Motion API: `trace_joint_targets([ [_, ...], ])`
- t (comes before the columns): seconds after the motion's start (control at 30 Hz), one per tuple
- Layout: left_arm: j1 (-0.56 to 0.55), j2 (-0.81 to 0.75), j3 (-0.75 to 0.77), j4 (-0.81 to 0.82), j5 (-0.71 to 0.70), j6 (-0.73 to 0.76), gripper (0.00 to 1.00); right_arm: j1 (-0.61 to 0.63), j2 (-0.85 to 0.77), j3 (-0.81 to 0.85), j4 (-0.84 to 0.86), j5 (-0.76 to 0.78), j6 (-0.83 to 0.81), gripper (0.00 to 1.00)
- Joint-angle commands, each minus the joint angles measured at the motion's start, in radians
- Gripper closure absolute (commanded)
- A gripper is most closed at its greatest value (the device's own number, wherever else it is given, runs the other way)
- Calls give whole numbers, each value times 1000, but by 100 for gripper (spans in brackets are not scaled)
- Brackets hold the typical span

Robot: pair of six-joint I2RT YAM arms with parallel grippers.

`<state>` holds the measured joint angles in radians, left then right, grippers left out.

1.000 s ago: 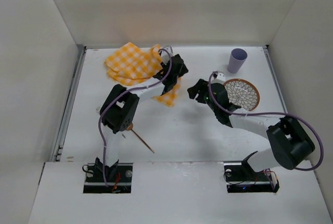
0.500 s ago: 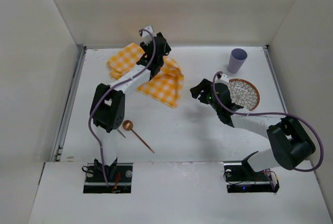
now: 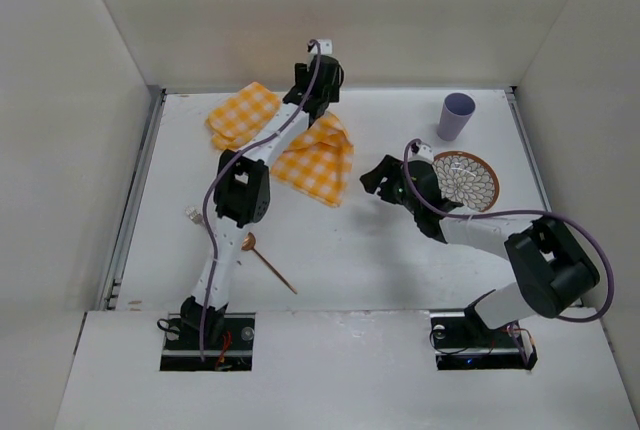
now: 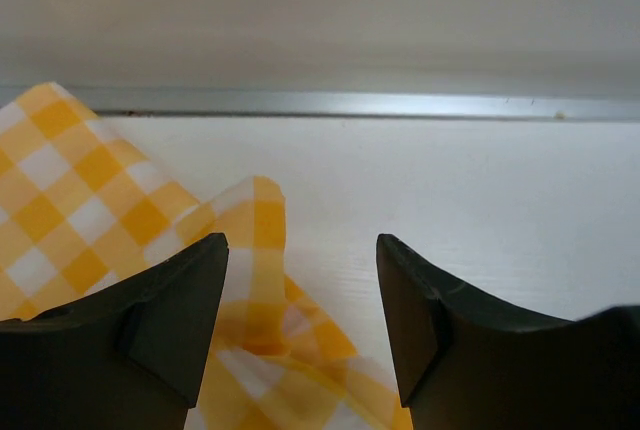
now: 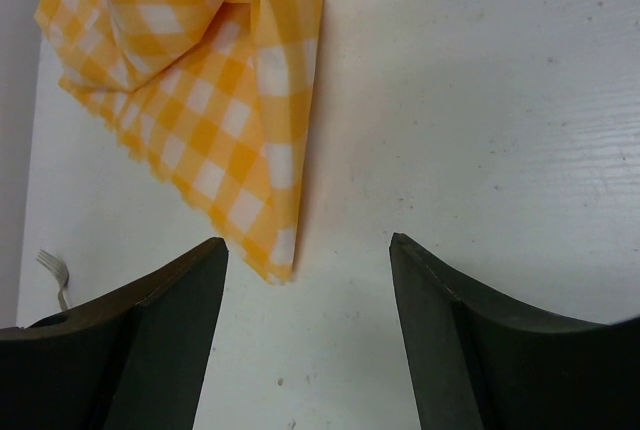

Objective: Set the dinner table for one person

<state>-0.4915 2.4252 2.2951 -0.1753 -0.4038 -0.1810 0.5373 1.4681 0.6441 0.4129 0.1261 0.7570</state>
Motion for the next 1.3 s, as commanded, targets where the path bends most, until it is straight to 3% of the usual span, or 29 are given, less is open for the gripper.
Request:
trace_joint_targets([
  [0.0,4,-20,63,-75,65,115,41,11,3,26,56,-23,7,28],
  [0.2,1,37,104,-73,53,245,43,11,0,26,56,-23,7,28],
  [0.43,0,109,125,5,-86,417,41,13,-3,25,56,-19,4,28],
  [0.67,8,109,70,30,-46,396,43,16,9,31,56,-20,1,27],
  [0.73,9,110,72,30,-33,390,47,17,26,40,47,-19,1,26],
  [0.9,21,91,54,46,-47,345,73,40,81,87,-6,-32,-5,23],
  [0.97,26,45,6,65,-46,302,79,48,125,117,-34,-49,-4,23],
  [1.1,41,-67,-132,128,-24,209,84,57,205,164,-37,-146,7,23],
  [1.27,57,-187,-281,154,-23,129,86,56,279,227,-60,-132,-4,25],
])
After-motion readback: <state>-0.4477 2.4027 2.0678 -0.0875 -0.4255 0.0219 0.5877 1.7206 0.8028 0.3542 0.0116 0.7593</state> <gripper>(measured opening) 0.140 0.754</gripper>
